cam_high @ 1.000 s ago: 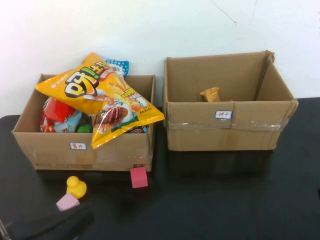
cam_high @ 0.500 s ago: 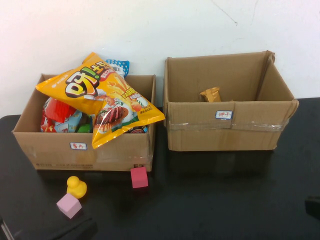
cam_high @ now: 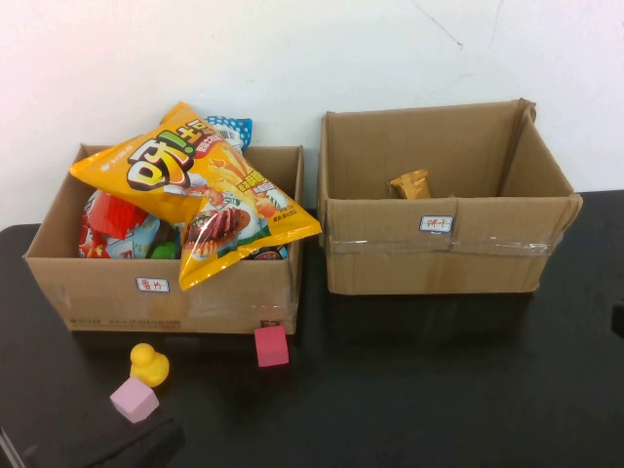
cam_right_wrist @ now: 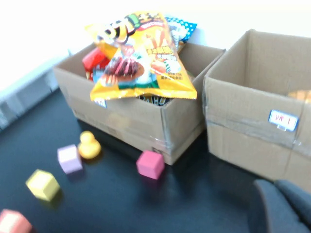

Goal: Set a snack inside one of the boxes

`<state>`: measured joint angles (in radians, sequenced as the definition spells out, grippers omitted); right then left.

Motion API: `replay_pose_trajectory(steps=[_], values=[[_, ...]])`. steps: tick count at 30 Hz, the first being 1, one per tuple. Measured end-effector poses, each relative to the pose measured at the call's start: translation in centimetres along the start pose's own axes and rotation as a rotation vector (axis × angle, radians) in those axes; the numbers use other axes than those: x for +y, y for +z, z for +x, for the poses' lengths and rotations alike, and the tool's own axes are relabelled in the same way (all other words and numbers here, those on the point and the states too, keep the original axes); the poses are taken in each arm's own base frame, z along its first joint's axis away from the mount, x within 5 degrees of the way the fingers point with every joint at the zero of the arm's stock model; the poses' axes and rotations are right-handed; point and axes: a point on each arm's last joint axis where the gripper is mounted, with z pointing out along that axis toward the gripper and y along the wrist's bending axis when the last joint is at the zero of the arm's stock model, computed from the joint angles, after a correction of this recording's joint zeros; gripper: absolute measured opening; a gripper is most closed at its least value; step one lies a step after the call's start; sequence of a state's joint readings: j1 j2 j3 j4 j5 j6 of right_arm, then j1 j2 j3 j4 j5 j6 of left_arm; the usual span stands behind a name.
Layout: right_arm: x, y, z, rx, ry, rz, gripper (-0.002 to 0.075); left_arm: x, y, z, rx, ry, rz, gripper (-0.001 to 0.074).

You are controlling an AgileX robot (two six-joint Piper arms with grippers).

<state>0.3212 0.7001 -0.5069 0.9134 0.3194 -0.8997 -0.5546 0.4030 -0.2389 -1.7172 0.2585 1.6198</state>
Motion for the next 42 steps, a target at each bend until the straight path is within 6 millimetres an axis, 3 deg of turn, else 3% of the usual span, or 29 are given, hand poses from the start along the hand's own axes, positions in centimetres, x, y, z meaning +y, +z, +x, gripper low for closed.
replay_pose_trajectory(steps=[6,27,34,42], values=[[0.1,0.0,0.1,0.005,-0.203,-0.01,-0.0001,0.4,0.0,0.0,0.002,0.007,-0.039,-0.0001],[0.1,0.0,0.1,0.006,-0.225,-0.015,-0.0001,0.9,-0.4,0.4,-0.001,0.061,-0.11,-0.0001],[0.2,0.0,0.1,0.011,-0.225,-0.023,-0.0001,2.0,-2.6,1.8,-0.077,0.191,-0.326,-0.0001],[0.2,0.0,0.2,0.014,-0.225,-0.028,-0.0001,3.3,-4.3,1.8,-0.143,0.213,-0.614,-0.0001]])
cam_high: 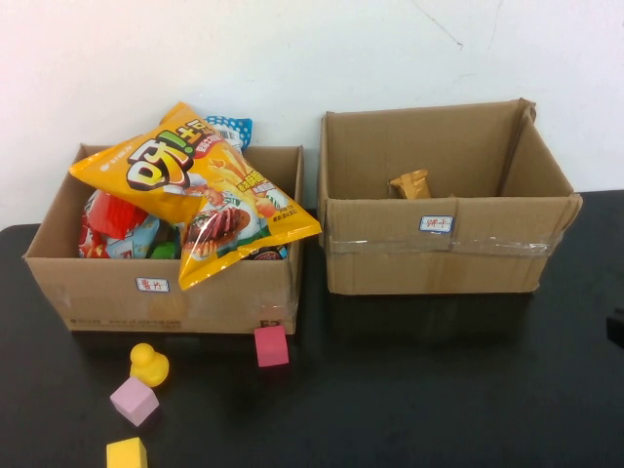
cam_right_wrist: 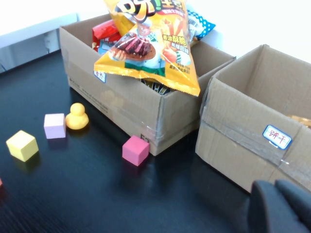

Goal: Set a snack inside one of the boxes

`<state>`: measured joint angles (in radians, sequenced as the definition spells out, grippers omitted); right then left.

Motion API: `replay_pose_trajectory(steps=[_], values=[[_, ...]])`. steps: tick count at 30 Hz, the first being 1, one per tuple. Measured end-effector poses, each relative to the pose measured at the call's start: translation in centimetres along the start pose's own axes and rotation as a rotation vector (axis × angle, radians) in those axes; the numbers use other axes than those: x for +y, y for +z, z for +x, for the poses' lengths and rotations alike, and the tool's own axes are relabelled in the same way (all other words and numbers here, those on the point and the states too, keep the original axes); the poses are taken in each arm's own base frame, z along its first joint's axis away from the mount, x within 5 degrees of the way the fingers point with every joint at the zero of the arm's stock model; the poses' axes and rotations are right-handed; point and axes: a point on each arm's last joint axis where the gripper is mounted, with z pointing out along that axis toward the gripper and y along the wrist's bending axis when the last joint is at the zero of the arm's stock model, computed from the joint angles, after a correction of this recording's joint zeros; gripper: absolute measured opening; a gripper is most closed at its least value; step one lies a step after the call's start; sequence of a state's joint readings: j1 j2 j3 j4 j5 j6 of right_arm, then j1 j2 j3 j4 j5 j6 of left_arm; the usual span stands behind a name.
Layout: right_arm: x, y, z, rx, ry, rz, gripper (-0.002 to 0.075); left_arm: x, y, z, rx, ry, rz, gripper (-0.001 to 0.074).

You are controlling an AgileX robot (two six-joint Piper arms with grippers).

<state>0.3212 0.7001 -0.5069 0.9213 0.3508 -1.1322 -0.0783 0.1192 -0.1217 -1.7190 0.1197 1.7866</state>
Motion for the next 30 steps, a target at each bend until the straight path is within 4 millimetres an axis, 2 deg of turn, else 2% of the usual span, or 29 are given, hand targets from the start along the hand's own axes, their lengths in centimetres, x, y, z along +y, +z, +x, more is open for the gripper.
replay_pose_trajectory(steps=[7,9,13,16,18,22,30], values=[[0.0,0.0,0.0,0.001,0.0,-0.002,-0.0001,0.3,-1.0,0.4,0.016,-0.07,-0.07,-0.0001],[0.0,0.0,0.0,0.001,0.0,-0.002,-0.0001,0.3,-1.0,1.2,0.086,-0.094,-0.073,-0.0001],[0.0,0.0,0.0,0.002,0.0,-0.003,-0.0001,0.6,-1.3,4.1,0.25,-0.144,-0.131,-0.0001],[0.0,0.0,0.0,0.002,0.0,-0.003,-0.0001,0.6,-1.5,6.1,0.29,-0.184,-0.153,-0.0001],[0.0,0.0,0.0,0.002,0.0,-0.003,-0.0001,0.5,-1.6,6.8,0.312,-0.199,-0.154,-0.0001],[0.1,0.0,0.0,0.003,0.0,-0.006,-0.0001,0.4,-1.8,7.4,0.375,-0.207,-0.144,-0.0001],[0.1,0.0,0.0,0.003,0.0,-0.006,-0.0001,0.3,-1.8,7.4,0.383,-0.156,-0.134,-0.0001]])
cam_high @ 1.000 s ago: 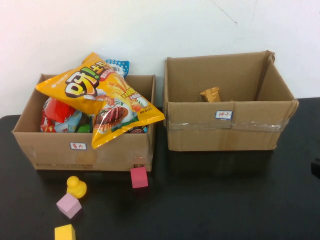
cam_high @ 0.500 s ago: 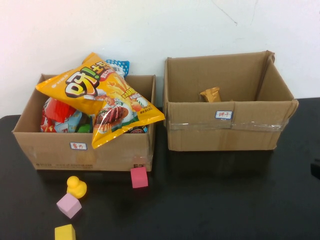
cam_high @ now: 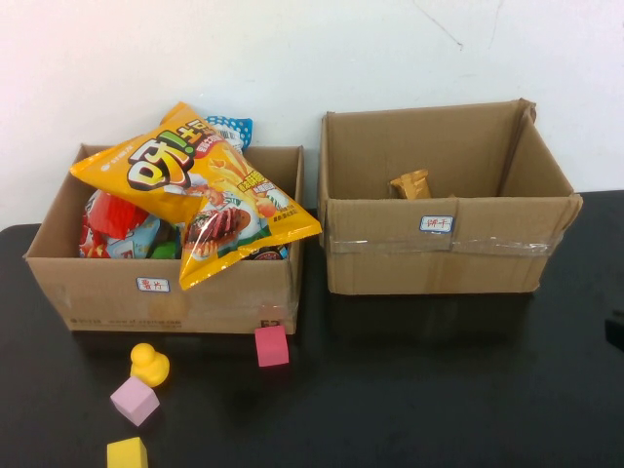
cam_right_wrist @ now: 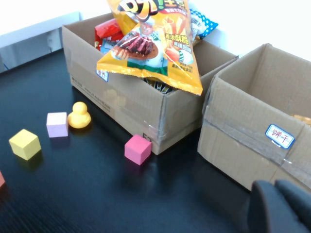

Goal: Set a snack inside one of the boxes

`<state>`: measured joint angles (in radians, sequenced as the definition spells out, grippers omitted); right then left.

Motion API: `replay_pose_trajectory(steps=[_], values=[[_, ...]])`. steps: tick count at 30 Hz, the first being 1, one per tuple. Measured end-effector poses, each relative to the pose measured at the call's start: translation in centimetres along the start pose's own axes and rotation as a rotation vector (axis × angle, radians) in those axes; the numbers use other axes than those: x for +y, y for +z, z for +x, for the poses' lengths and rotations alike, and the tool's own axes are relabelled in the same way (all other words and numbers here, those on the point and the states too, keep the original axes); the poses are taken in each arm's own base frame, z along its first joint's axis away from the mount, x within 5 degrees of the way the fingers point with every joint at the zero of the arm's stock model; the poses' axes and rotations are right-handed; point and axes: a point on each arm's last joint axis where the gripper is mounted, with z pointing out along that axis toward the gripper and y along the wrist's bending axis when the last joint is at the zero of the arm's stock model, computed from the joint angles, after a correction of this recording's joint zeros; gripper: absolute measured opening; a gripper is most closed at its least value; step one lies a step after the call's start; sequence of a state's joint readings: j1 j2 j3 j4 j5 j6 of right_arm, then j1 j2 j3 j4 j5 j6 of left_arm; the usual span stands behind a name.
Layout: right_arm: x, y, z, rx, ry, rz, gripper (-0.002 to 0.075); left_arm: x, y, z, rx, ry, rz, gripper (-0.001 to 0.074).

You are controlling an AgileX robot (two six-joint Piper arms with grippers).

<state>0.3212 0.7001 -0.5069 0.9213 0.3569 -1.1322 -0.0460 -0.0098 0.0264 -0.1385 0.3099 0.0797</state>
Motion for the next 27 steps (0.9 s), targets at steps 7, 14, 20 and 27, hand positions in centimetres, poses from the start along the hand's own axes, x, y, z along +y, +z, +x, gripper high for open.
replay_pose_trajectory(steps=[7,14,20,27], values=[[0.0,0.0,0.0,0.0,0.0,0.0,-0.0001,0.0,0.0,0.0,0.002,0.006,0.0,-0.0001],[0.0,0.0,0.0,0.0,0.0,0.0,-0.0001,0.0,0.0,0.0,0.003,0.006,0.0,-0.0001],[0.0,0.0,0.0,0.0,0.0,0.0,-0.0001,0.0,0.0,0.0,0.001,0.007,0.0,-0.0001],[-0.3,-2.1,-0.3,-0.062,-0.025,0.08,-0.0001,0.0,0.0,0.0,0.006,0.007,0.001,-0.0001]])
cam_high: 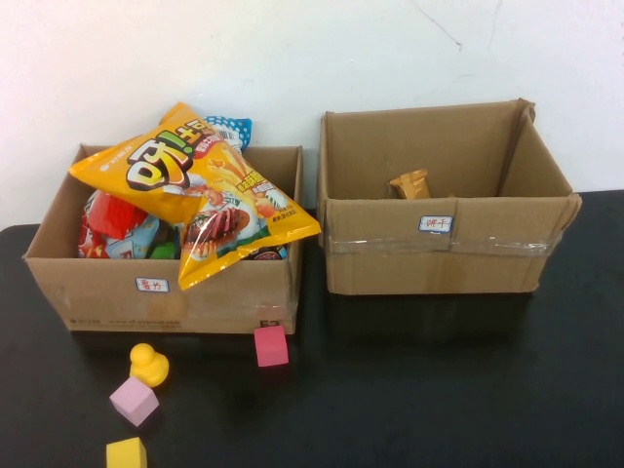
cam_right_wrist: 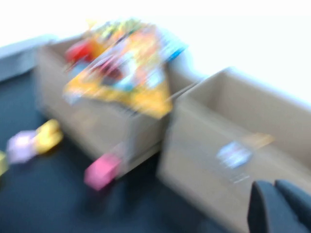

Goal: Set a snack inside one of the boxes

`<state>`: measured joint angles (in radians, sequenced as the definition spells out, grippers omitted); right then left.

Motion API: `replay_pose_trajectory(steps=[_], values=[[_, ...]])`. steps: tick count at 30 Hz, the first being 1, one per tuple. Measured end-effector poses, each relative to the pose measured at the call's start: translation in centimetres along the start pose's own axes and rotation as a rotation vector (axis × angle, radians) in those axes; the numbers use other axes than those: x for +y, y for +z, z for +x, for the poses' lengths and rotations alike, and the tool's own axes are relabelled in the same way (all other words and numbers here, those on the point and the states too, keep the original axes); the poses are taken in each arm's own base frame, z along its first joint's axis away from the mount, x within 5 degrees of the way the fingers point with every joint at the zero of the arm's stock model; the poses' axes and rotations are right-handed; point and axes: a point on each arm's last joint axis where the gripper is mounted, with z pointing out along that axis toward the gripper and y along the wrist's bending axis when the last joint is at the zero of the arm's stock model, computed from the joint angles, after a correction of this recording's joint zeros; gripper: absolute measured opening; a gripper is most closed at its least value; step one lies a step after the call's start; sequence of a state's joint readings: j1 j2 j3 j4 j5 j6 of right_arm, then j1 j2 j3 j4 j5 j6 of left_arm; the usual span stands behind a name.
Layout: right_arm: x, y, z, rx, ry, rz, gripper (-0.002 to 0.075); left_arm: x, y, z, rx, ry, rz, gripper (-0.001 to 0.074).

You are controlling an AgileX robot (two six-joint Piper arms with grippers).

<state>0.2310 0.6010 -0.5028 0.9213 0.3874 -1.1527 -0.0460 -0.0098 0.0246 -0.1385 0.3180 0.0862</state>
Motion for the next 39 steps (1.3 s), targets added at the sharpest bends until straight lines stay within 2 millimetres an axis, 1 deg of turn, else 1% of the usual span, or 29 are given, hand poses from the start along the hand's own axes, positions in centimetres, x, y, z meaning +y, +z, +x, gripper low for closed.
replay_pose_trajectory(steps=[1,2,3,8,11,14,16,19,22,26,30,32,35,39], values=[[-0.2,-0.9,-0.2,-0.031,-0.012,0.043,-0.0001,0.0,0.0,0.0,0.0,0.0,0.0,-0.0001],[-0.1,-2.8,-0.6,-0.102,-0.038,0.129,-0.0001,0.0,0.0,0.0,0.0,0.0,0.0,-0.0001],[0.0,-3.9,-0.8,-0.139,-0.054,0.177,-0.0001,0.0,0.0,0.0,0.0,0.0,0.0,-0.0001],[1.4,-8.2,-0.8,-0.31,-0.143,0.408,-0.0001,0.0,0.0,0.0,0.001,0.002,0.0,-0.0001],[2.2,-10.0,-0.6,-0.408,-0.176,0.525,-0.0001,0.0,0.0,0.0,0.002,0.004,0.0,-0.0002],[2.5,-10.9,-0.2,-0.478,-0.168,0.592,-0.0001,0.0,0.0,0.0,0.002,0.003,0.0,-0.0002],[2.2,-10.8,0.3,-0.497,-0.133,0.619,-0.0001,0.0,0.0,0.0,0.002,0.001,0.001,-0.0002],[1.4,-9.6,2.3,-0.441,-0.063,0.646,-0.0001,0.0,0.0,0.0,0.003,0.001,0.001,-0.0002],[0.8,-8.0,5.2,-0.331,0.048,0.658,-0.0001,0.0,0.0,0.0,0.003,0.001,0.001,-0.0002],[0.2,-6.2,9.5,-0.209,0.267,0.669,-0.0001,0.0,0.0,0.0,0.003,0.001,0.001,-0.0002],[0.2,-4.7,13.6,-0.084,0.37,0.683,-0.0001,0.0,0.0,0.0,0.003,0.001,0.001,-0.0002],[0.3,-4.5,14.7,-0.03,0.395,0.688,-0.0001,0.0,0.0,0.0,0.003,0.001,0.001,-0.0002],[0.5,-4.5,15.9,0.082,0.441,0.696,-0.0001,0.0,0.0,0.0,0.003,0.001,0.001,-0.0002],[0.5,-4.6,16.1,0.109,0.414,0.701,-0.0001,0.0,0.0,0.0,0.004,0.001,0.001,-0.0002]])
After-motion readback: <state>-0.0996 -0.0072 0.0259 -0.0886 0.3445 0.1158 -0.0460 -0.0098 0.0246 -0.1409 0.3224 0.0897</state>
